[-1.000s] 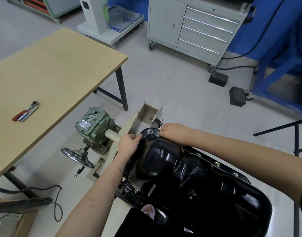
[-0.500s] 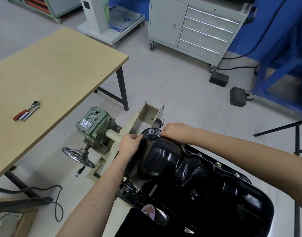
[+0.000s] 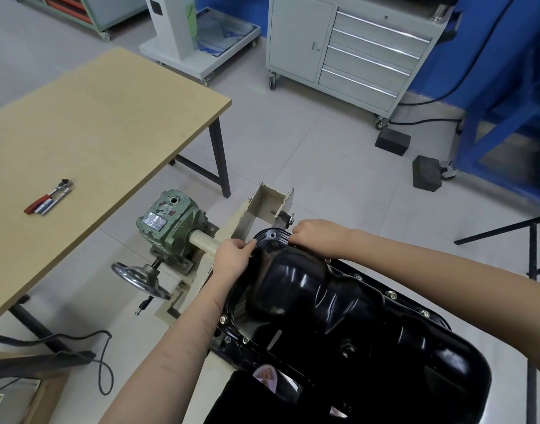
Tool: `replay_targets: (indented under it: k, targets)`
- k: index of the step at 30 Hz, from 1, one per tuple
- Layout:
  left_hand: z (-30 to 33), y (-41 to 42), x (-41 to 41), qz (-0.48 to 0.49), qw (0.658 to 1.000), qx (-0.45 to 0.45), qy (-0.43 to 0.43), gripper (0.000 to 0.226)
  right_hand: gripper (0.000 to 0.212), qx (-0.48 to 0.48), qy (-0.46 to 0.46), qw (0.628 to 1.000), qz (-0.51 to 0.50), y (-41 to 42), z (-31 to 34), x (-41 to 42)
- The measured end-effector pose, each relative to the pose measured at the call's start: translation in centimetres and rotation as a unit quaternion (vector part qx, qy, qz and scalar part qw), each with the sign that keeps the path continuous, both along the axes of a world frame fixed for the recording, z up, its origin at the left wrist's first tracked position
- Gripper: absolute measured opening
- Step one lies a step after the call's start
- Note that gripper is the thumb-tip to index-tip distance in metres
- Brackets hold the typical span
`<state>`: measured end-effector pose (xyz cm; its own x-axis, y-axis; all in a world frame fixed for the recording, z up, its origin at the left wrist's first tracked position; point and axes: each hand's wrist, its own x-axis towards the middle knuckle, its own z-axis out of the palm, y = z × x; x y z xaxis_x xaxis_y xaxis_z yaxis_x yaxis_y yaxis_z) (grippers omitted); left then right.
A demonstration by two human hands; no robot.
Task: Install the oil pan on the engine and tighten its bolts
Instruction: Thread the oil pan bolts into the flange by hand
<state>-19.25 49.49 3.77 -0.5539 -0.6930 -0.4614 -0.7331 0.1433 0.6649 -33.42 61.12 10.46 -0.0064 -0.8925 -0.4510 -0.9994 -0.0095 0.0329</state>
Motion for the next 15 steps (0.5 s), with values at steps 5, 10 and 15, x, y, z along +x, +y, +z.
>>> replay_targets:
  k: [5, 10, 15]
  targets:
    - [0.03, -0.03, 0.03, -0.005, 1.000, 0.003, 0.001, 0.044, 0.024, -0.007, 0.027, 1.000, -0.002, -0.09, -0.16, 0.23]
    - [0.03, -0.03, -0.02, -0.001, 1.000, -0.001, -0.002, 0.048, 0.025, -0.018, 0.017, 1.000, 0.000, -0.03, -0.19, 0.20]
    - [0.04, -0.02, 0.05, -0.001, 1.000, -0.002, 0.000, 0.048, 0.026, -0.014, -0.002, 1.000, 0.014, 0.16, -0.10, -0.15]
